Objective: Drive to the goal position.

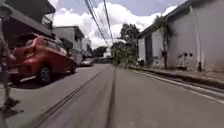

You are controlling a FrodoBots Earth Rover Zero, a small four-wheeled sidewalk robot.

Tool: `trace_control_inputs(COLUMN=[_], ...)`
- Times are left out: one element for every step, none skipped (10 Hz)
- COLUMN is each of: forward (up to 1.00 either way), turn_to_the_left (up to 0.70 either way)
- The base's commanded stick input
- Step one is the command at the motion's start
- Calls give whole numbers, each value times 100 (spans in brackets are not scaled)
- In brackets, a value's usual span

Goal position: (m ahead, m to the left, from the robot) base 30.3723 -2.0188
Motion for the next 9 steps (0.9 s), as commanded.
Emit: trace_control_inputs(forward=[100,100,100,100,100,100,100,100,100], turn_to_the_left=[0,0,0,0,0,0,0,0,0])
